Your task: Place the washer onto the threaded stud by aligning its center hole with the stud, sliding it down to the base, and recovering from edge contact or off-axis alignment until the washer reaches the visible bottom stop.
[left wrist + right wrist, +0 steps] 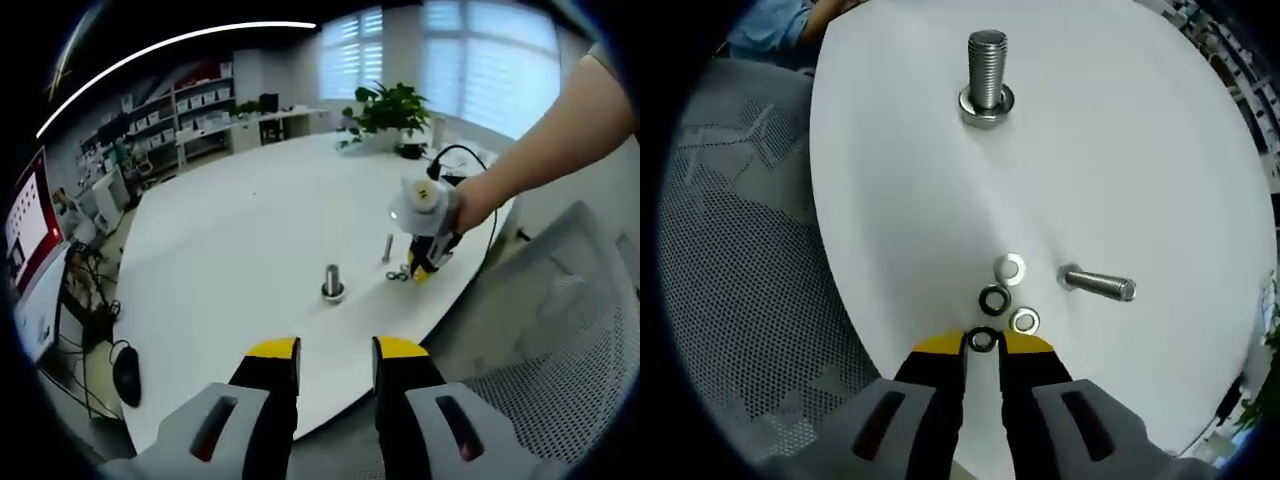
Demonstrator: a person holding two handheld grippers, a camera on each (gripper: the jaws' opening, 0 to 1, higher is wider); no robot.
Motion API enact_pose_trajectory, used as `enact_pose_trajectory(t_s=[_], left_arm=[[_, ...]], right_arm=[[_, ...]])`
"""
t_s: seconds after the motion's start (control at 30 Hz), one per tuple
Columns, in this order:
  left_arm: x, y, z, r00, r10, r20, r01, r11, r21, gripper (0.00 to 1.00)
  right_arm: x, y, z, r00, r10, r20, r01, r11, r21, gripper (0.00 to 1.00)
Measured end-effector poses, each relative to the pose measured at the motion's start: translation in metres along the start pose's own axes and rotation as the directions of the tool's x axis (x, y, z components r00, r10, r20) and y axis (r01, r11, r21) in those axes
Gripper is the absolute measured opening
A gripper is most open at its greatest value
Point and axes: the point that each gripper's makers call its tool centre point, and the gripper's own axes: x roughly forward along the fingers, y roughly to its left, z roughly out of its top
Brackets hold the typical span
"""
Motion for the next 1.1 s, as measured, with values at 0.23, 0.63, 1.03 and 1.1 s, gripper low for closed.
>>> enact_pose_trajectory(t_s=[0.23,0.63,1.03,1.1], left_arm=[[0.0000,0.0010,0.0002,1.000,0.005,0.002,-0.005,1.000,0.001,0.26],[-0.0008,0.0026,0.0009,1.000,0.010,0.005,-0.010,1.000,-0.006,0.26],[-0.0006,0.0034,-0.0001,1.000,0.017,0.000,-0.017,1.000,0.001,0.26],[-0.0006,0.0036,0.0006,1.000,0.017,0.004,-0.017,1.000,0.000,0.26]], right_arm=[[-0.0014,0.0014,0.0016,0.992,-0.067,0.104,0.061,0.996,0.060,0.14],[-0.0029,0.0016,-0.0013,0.962,-0.132,0.241,0.077,0.971,0.226,0.13],[-0.0074,0.0008,-0.0012,0.955,-0.142,0.260,0.060,0.953,0.298,0.13],[-0.0081,-0.0007,-0.0011,0.955,-0.139,0.263,0.055,0.951,0.303,0.13]])
